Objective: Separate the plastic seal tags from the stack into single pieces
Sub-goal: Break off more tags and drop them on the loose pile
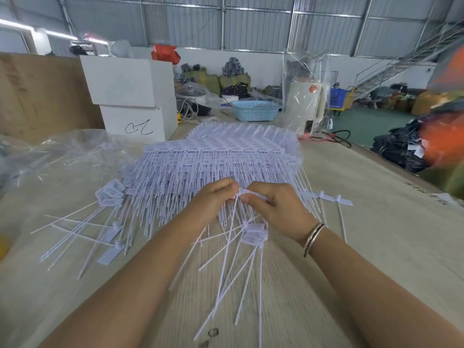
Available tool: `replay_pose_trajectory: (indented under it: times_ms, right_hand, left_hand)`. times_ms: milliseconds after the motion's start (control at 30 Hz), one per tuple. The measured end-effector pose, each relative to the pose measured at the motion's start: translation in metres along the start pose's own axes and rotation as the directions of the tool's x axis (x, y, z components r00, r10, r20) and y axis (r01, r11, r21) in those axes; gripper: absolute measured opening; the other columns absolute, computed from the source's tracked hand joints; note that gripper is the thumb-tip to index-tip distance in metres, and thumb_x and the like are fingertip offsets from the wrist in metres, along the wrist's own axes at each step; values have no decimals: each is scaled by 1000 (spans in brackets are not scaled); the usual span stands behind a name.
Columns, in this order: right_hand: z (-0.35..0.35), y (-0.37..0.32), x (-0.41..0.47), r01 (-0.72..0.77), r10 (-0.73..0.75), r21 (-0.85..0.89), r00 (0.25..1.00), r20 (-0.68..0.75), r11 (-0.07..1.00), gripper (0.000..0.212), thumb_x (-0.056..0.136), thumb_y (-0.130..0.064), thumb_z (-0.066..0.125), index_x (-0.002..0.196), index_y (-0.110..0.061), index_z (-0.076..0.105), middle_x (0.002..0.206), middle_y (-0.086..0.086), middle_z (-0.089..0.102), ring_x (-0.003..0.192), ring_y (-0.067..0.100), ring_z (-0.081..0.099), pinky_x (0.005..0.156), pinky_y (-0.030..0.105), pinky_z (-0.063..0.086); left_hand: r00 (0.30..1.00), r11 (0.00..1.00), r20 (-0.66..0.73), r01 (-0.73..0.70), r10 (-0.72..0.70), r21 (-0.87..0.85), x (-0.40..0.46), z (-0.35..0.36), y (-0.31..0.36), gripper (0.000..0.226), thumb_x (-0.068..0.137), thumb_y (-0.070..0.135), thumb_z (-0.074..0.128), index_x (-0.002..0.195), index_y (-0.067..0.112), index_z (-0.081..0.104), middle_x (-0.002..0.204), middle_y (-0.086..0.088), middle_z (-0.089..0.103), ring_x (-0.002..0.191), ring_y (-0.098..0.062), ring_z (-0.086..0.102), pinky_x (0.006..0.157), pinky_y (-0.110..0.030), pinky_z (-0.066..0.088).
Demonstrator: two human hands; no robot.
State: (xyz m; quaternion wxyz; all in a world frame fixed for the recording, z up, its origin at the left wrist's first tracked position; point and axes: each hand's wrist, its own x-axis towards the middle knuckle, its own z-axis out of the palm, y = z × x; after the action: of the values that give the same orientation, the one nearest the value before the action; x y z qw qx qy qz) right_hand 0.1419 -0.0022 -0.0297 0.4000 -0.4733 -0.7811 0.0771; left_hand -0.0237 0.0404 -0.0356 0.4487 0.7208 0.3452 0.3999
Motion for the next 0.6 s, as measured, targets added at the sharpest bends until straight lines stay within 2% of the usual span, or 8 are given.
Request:
replay_pose_trajectory:
  times_ms: [100,167,267,333,400,500,600]
  right_hand:
    - [-1,1,0,28,-28,73,1000,-12,997,19,93,-18,58,77,-29,59,52,-12,43,49,5,42,51,14,31]
    - [-2,-1,-1,35,-35,136,999,-8,990,22,94,-18,57,77,-33,58,54,-10,44,49,6,39,51,15,30]
    - [-2,-7,0,62,-59,190,998,-24,980,30,94,-22,54,75,-45,56,54,-14,46,47,8,36,50,17,31]
    - [-2,-10,0,67,-62,190,998,-34,980,31,94,-21,53,76,-46,56,54,-17,49,46,15,37,49,18,32]
    - [-2,-9,0,40,-34,202,999,-36,978,31,94,-18,54,76,-43,57,53,-14,47,47,12,36,49,18,31]
    - [-1,-5,-1,-78,69,210,996,52,974,23,94,-17,57,75,-30,59,54,-9,45,48,7,37,52,20,32]
    - [-1,-2,-3,-174,141,224,977,157,959,21,93,-15,57,75,-23,63,48,-11,43,42,3,33,49,19,30]
  left_hand:
    - [1000,996,11,28,-27,-89,0,3,1,41,97,21,47,58,29,58,66,7,48,69,-7,46,74,-25,29]
    - [999,985,8,41,-41,-170,0,4,2,34,93,25,52,60,26,59,69,1,49,73,-13,46,78,-32,29]
    - [999,949,14,42,-40,-313,1,6,3,23,89,18,53,70,9,62,60,9,55,60,-5,51,68,-24,34]
    - [998,935,54,30,-12,-353,-1,7,4,33,90,16,48,63,20,66,57,13,56,56,0,52,61,-18,39]
    - [998,959,65,5,14,-282,-2,5,6,44,94,16,44,56,28,62,57,13,53,56,1,50,61,-18,38]
    - [997,999,64,-36,35,13,-6,-1,8,36,94,34,48,62,34,63,59,10,52,60,-4,49,67,-26,34]
    - [995,987,90,-46,32,156,-6,-3,4,29,85,53,51,68,36,69,68,-18,51,65,-22,49,73,-33,39]
